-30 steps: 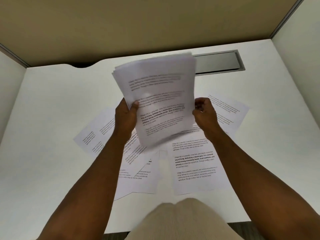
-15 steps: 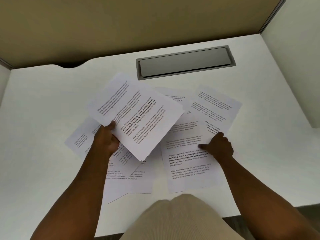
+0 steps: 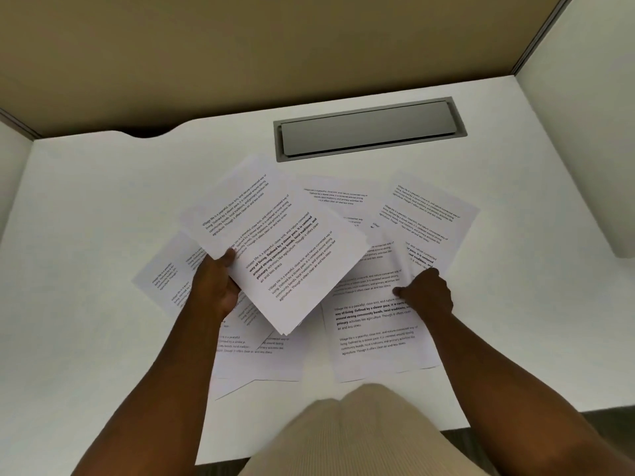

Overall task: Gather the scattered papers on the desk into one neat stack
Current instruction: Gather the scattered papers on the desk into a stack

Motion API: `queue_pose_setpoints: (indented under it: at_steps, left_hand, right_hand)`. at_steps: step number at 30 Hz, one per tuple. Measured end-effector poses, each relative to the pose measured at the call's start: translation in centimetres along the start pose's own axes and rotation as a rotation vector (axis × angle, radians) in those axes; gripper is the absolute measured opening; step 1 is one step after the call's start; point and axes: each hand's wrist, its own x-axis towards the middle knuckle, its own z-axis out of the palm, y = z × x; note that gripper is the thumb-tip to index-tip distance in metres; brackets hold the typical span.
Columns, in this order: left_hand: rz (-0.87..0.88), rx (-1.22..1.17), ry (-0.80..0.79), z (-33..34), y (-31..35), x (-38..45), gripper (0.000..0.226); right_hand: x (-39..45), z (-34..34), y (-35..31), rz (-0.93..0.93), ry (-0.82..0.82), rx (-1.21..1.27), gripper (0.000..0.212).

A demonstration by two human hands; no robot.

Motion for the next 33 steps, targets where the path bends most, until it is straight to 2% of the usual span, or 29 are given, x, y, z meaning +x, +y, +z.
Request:
queue_pose_setpoints:
  at_steps: [2, 7, 12, 15, 17, 20, 24, 26, 29, 33]
  left_hand:
    - [0.020, 0.011, -0.004, -0.2, -0.1, -0.2, 0.039]
    - [0.104, 0.118, 0.019, -0.8, 0.3, -0.8, 0.037]
    - [0.185, 0.238, 0.010, -1.7, 0.1, -0.5, 0.038]
    - [0.172, 0.266, -0.005, -1.7, -0.2, -0.3, 0.038]
    - [0.158, 0.284, -0.025, -1.6, -0.5, -0.3, 0.037]
    - [0.139, 0.277, -0.062, -1.2, -0.9, -0.3, 0.039]
    - [0.112, 0.264, -0.154, -0.4, -1.2, -0.3, 0.040]
    - [0.104, 0.281, -0.179, 0.0, -1.3, -0.4, 0.039]
    - [0.075, 0.281, -0.201, 0.6, -1.1, -0.4, 0.036]
    - [0.023, 0.288, -0.249, 1.5, -1.1, -1.1, 0.030]
  right_hand:
    - [0.0, 0.0, 0.1, -0.033, 0.011, 0.011, 0.068]
    - [0.1, -2.2, 0.1, -0.257, 0.065, 0.038, 0.018]
    - [0.0, -9.2, -1.9, -0.537, 0.292, 0.128, 0.023]
    - [-1.4, -13.9, -3.8, -0.615, 0.389, 0.251, 0.025]
    - [-2.6, -16.2, -4.8, -0.634, 0.304, 0.453, 0.023]
    - [-3.9, -17.6, -6.1, -0.647, -0.002, 0.837, 0.019]
    - [-3.0, -15.0, -7.3, -0.518, -0.425, 1.130, 0.042]
    - [-1.7, -12.5, -7.2, -0.398, -0.547, 1.178, 0.043]
    - [0.0, -8.6, -6.3, -0.245, -0.514, 1.066, 0.011]
    - [-0.4, -4.5, -5.5, -0.224, -0.576, 0.827, 0.020]
